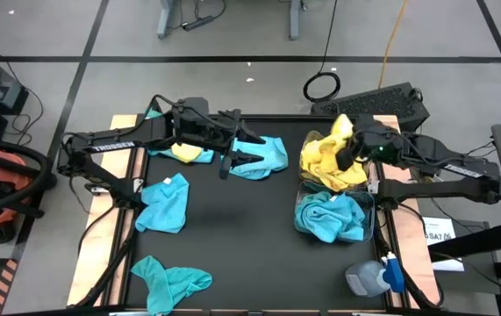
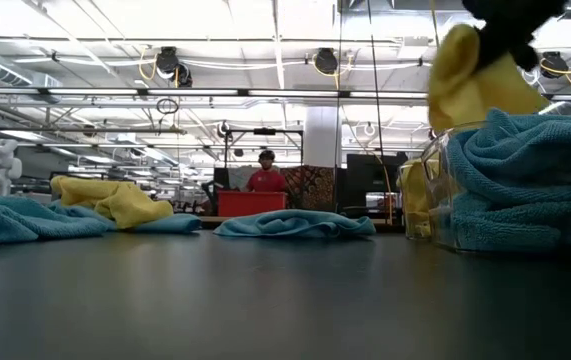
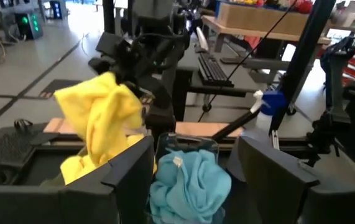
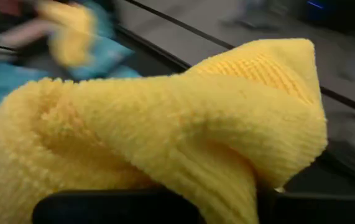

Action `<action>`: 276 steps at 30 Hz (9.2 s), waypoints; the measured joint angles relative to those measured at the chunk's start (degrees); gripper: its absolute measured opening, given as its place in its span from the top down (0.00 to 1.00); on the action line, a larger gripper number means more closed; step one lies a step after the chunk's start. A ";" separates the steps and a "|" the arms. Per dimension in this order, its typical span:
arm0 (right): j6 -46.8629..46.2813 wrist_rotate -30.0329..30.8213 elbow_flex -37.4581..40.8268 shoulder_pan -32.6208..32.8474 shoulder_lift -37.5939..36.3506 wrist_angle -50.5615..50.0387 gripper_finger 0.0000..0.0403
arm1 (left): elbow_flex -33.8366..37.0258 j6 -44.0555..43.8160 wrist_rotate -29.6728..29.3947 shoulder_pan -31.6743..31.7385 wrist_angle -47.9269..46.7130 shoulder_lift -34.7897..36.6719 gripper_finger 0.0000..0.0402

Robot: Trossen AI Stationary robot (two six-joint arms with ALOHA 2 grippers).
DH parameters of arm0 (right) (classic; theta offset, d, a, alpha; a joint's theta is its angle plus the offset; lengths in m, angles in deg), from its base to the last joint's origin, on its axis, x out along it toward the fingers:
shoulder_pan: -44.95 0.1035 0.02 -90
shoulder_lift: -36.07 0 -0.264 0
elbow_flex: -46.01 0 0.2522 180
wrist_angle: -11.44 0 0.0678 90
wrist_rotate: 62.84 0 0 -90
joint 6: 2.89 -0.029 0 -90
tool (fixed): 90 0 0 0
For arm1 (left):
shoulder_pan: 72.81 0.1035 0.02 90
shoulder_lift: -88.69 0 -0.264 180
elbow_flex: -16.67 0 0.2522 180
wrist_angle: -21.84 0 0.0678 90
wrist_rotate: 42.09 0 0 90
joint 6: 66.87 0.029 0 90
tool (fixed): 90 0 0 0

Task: Sort microfiber towel by color & place in baskets
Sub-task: Put the yellow microfiber cloth into the top transparent bin, then put the blue microfiber cloth into the bottom transparent bin

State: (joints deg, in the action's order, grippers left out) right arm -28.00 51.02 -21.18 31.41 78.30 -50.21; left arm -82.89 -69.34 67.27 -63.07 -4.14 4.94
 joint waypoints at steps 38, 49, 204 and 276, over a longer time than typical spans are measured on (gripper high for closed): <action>-17.22 -0.95 12.13 -13.05 15.46 -15.52 0.99 | 0.00 -0.25 -0.09 -0.13 -5.74 0.12 0.40; -11.34 -2.91 12.13 -16.06 29.48 -9.38 0.99 | 0.00 -0.21 -0.07 -1.18 -8.48 0.12 0.40; 17.86 -39.08 -22.25 -0.89 13.66 -9.98 0.35 | -0.02 -33.87 -14.13 -23.36 -50.12 2.87 0.40; 15.65 -38.75 -22.21 14.47 13.74 -7.20 0.36 | 11.09 -102.45 -22.40 -68.64 -40.13 -26.77 0.12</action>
State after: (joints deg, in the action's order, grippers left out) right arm -12.34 12.28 -43.39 45.88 92.04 -57.41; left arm -71.80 -171.79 44.87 -131.71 -44.27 -21.83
